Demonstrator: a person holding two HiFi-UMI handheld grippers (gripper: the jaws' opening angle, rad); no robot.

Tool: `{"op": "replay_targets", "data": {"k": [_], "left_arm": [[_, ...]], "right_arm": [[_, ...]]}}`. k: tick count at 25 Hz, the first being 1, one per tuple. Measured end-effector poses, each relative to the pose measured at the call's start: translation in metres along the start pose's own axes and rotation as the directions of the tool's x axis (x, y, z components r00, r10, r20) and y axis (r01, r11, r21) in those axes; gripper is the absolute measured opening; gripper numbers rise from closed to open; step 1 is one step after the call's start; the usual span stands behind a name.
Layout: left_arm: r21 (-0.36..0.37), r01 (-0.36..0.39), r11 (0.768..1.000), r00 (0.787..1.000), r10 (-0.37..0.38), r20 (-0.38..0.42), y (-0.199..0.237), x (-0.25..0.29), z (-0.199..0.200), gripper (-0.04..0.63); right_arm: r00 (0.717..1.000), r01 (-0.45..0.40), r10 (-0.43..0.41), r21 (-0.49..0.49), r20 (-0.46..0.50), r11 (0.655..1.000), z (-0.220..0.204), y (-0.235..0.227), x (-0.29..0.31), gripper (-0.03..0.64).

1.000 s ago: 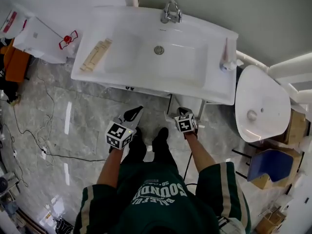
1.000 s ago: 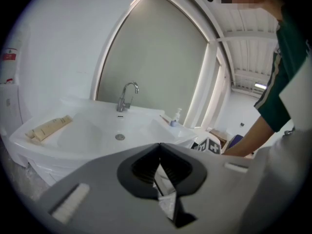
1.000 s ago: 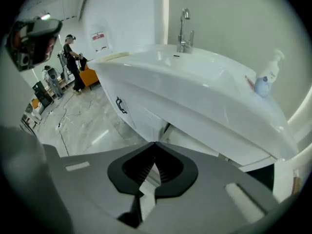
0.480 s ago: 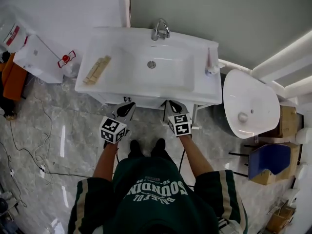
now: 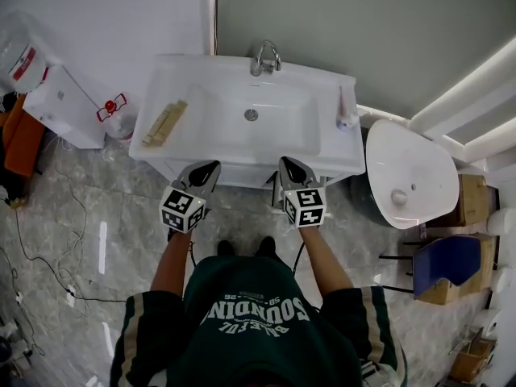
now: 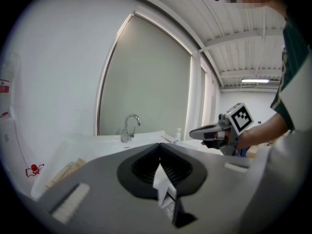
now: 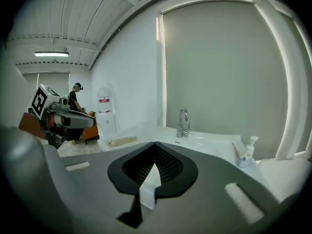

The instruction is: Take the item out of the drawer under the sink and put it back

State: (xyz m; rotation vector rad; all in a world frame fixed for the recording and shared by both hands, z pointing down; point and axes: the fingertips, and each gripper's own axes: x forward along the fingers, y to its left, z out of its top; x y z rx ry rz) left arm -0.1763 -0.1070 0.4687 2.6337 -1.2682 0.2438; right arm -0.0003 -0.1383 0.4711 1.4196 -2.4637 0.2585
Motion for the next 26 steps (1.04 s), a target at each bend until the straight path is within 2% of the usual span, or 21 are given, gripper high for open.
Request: {"op": "replay_targets", "data": {"k": [10, 26], "left_arm": [[-0.008, -0.007, 1.000, 1.000, 0.007, 0.018, 0.013, -0.009, 0.005, 0.051], [-0.003, 0.002, 1.000, 1.000, -0.002, 0.012, 0.010, -0.017, 0.000, 0.051]], "right_arm": [[0.999, 0.019, -0.020, 0.025, 0.033, 0.999, 0.004, 0.005, -0.001, 0.002], [0.996, 0.025, -0.027, 0.034, 0.081, 0.999, 0.014, 0.014, -0.014, 0.002]]}}
